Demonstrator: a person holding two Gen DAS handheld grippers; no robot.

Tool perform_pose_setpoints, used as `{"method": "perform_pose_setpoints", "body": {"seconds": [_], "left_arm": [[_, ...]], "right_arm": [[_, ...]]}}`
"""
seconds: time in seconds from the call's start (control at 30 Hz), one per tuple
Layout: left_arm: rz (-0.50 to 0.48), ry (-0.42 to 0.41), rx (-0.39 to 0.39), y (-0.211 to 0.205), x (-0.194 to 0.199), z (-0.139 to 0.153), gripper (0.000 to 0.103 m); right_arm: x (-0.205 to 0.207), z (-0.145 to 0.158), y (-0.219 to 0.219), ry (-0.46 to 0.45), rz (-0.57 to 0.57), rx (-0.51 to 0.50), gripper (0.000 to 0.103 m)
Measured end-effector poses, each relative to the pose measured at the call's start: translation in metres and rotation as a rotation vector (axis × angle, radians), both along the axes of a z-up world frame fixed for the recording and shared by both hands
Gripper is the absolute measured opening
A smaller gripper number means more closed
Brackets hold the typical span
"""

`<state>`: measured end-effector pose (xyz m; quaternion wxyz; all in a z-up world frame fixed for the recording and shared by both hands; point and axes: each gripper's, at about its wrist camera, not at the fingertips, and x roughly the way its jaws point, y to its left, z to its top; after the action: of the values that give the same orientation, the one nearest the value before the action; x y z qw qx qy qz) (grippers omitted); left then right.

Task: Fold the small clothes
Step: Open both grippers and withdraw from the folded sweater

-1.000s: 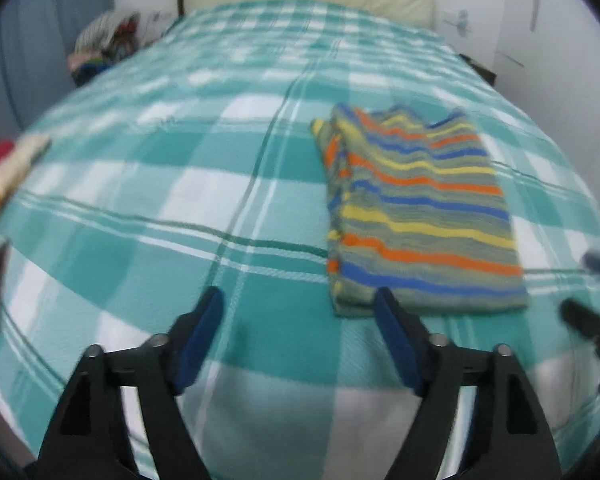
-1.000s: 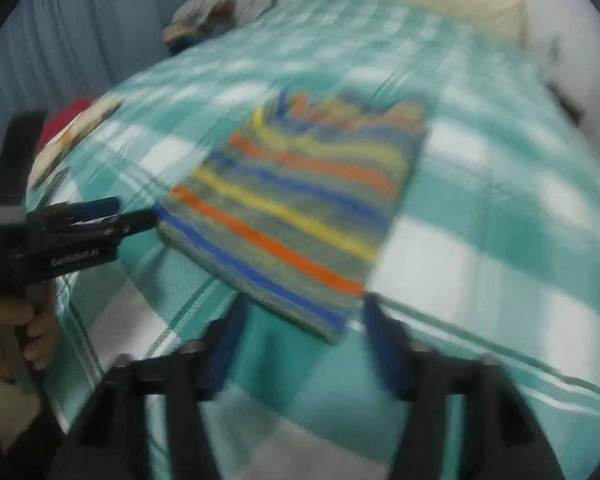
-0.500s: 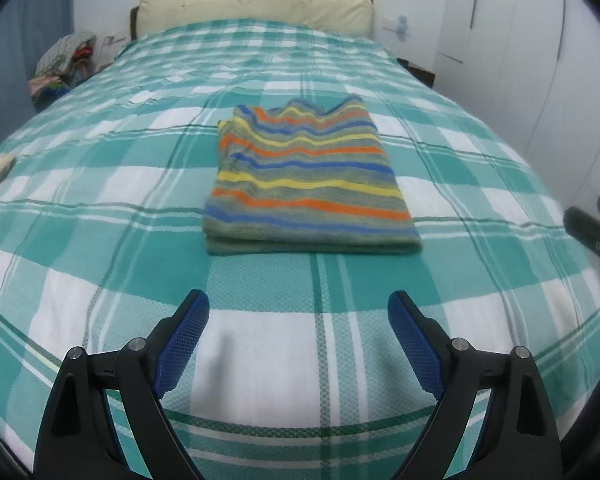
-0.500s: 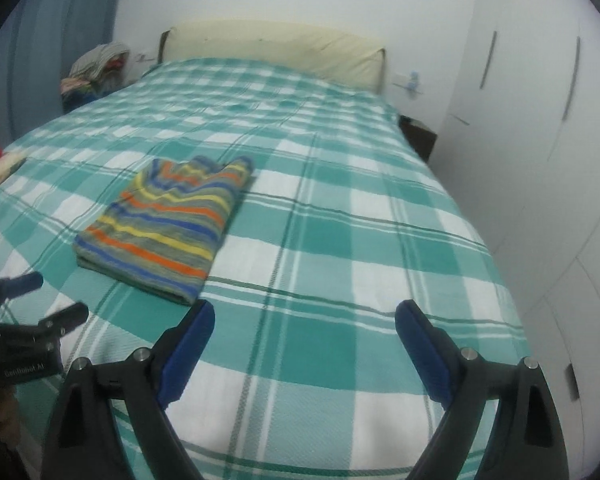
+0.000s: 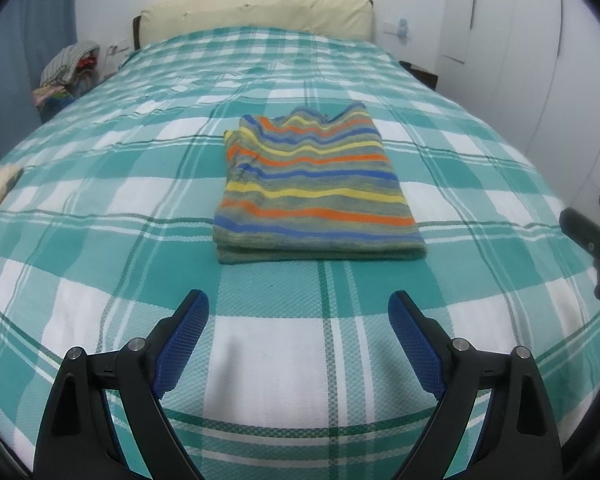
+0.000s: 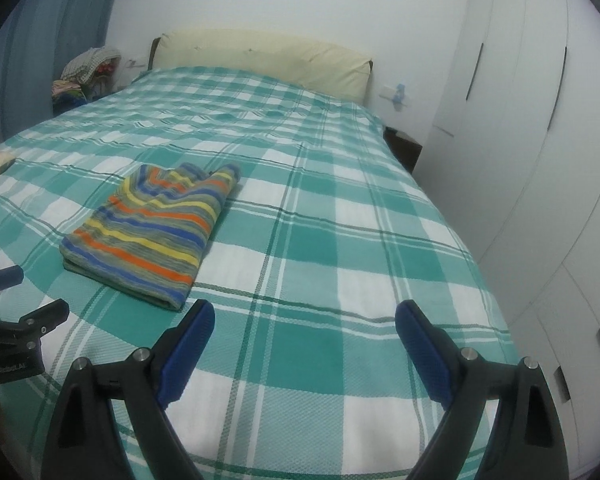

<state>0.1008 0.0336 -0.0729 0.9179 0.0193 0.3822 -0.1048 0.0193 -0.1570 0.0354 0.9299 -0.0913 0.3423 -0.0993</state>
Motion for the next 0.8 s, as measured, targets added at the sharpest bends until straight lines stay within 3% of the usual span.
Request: {"method": "perform_pose_setpoints", "body": {"seconds": [0.8], "left_arm": [[0.01, 0.013, 0.024, 0.0025, -0.0017, -0.0033, 0.093]], "right_arm": [[0.0014, -0.0047, -0.0025, 0.009, 0.002, -0.009, 0.091]]}}
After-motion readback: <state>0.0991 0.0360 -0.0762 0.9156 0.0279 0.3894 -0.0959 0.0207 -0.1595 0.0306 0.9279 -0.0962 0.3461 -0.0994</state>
